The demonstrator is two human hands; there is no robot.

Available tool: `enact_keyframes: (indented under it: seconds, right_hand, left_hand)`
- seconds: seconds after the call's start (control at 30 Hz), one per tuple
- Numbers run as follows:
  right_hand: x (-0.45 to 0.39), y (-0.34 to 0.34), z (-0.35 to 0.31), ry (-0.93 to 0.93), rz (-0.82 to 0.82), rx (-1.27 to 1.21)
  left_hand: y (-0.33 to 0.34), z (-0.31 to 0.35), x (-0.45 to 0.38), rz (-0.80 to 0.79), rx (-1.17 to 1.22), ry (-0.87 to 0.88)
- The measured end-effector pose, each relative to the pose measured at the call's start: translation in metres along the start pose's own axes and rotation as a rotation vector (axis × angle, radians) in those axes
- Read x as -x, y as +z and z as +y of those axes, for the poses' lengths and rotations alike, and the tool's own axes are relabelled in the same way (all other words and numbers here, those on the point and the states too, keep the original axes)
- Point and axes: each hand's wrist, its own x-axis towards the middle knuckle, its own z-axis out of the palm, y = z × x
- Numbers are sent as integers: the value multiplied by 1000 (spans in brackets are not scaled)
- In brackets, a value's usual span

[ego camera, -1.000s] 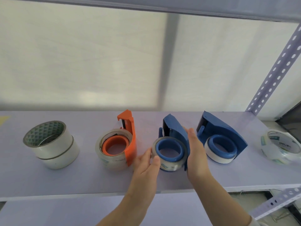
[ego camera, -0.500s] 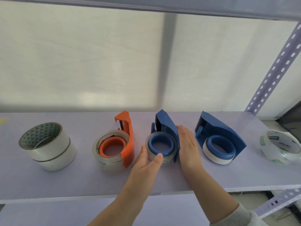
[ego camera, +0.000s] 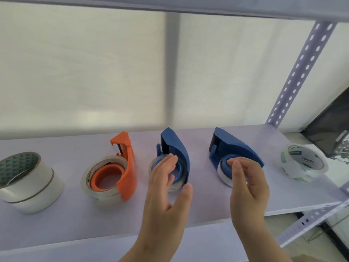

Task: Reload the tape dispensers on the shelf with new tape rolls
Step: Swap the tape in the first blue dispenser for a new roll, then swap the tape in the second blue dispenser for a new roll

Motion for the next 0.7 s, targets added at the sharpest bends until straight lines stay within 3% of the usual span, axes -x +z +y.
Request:
enact_keyframes:
  seconds: [0.13,0.27,0.5,0.7]
  right_hand:
    - [-12,-16,16,80,-9,111]
    - [-16,-23,23,69,-4,212]
    - [-18,-29,35,67,-99,370]
    - [-17,-34,43,49,-174,476]
  left_hand:
    - [32,-3,-1,-134,-63,1]
    - [49,-3,-3,-158,-251,93]
    - [54,-30,-10,-164,-909,301]
    - [39,-39,-21,-139,-872,407]
